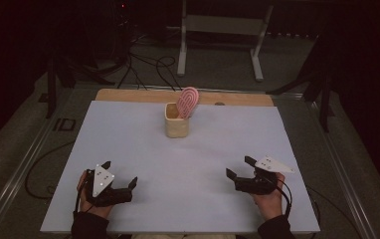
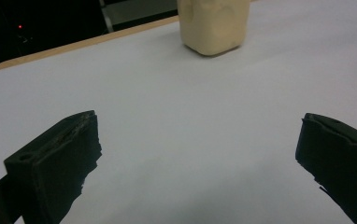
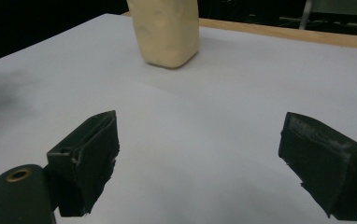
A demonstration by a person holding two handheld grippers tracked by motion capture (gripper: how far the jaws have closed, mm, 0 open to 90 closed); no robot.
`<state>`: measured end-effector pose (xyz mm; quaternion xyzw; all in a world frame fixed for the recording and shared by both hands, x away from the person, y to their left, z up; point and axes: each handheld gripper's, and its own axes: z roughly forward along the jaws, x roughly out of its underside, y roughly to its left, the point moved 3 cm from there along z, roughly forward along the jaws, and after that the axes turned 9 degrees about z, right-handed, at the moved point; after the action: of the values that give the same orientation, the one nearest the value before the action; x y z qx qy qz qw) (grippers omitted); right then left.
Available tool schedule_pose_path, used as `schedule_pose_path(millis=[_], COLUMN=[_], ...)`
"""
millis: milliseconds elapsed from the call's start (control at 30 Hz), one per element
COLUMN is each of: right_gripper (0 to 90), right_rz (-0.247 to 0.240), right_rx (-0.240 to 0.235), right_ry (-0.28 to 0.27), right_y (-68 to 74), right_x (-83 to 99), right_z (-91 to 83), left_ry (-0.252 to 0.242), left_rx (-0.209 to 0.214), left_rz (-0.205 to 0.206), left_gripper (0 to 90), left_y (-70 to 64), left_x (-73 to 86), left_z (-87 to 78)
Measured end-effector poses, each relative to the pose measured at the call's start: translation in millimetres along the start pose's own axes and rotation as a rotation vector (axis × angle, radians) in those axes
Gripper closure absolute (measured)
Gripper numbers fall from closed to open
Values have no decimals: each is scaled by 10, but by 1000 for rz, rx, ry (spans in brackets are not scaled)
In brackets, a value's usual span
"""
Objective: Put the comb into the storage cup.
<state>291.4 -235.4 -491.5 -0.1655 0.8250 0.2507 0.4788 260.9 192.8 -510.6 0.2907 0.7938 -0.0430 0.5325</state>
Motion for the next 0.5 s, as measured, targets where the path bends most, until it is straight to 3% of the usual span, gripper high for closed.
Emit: schedule_pose_path(millis=[100,333,500], right_gripper=[122,114,110], right_rz=[-33,-20,-39], right_rx=[15,20,47], right_ry=[-6,-75,-95], right_y=[-3,-65,-125], right_x=[51,130,178], right_z=[-47,-212,-324], left_ry=[1,-30,-35], left_rx=[2,6,8], left_rz=[-1,-10,-10], left_gripper=[5,5,5], left_y=[6,43,58], left_x=[1,-8,-7], left_z=[-2,-44,-50])
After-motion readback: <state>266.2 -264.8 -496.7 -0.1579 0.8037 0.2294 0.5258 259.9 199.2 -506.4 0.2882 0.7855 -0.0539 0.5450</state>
